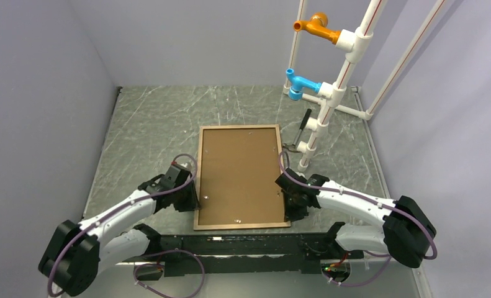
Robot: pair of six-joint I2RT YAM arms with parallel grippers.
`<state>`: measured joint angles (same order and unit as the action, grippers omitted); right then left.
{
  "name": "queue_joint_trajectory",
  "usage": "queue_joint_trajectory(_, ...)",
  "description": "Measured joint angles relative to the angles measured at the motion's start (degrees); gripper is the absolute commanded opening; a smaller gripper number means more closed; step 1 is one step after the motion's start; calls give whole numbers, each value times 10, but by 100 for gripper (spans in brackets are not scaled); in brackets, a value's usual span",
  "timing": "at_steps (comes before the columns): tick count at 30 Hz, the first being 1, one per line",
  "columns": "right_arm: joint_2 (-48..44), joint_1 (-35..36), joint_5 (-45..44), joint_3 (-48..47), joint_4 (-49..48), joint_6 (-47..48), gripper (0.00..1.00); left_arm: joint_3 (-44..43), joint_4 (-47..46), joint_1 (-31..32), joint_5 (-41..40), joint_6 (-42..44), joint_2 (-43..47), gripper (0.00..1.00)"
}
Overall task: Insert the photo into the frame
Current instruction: Move the photo frame to the center of the board.
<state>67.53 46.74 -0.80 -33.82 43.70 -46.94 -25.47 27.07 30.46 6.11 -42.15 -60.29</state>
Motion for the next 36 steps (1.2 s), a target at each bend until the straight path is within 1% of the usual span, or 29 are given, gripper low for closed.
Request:
queue_joint_trajectory(6,-13,41,11,4,17,-19,4,28,64,33,-10,-43,83,29)
queue_joint_trajectory(10,-17,73,12,4,31,-40,5,30,100,55,-17,-67,111,32)
queue_joint_trajectory(12,-18,97,13,4,37,-57,6,30,118,67,-20,-76,118,36)
queue_joint_trajectory(13,-18,107,13,4,38,-63,8,30,127,72,-21,-81,121,39)
queue_joint_trajectory(14,-18,118,13,4,39,-73,14,30,136,77,-23,-87,123,42)
queue_joint_trajectory(18,-18,138,14,4,37,-94,48,30,146,86,-23,-101,126,63)
queue_joint_trajectory(19,-18,139,17,2,35,-96,55,30,148,87,-22,-103,125,66)
queue_joint_trajectory(21,-18,141,19,-5,33,-100,66,28,149,89,-21,-109,125,72)
queue_joint_trajectory(24,-18,141,17,-26,34,-98,79,22,155,90,-21,-111,125,78)
queue_joint_trajectory(27,-17,141,8,-45,32,-96,87,17,157,90,-23,-111,125,82)
queue_joint_trajectory(29,-14,136,6,-56,29,-92,90,14,157,90,-24,-111,128,86)
queue_joint_trajectory(32,1,118,3,-65,26,-80,90,9,156,90,-23,-111,133,89)
queue_joint_trajectory(36,20,68,-2,-72,26,-54,89,-3,153,90,-24,-109,124,89)
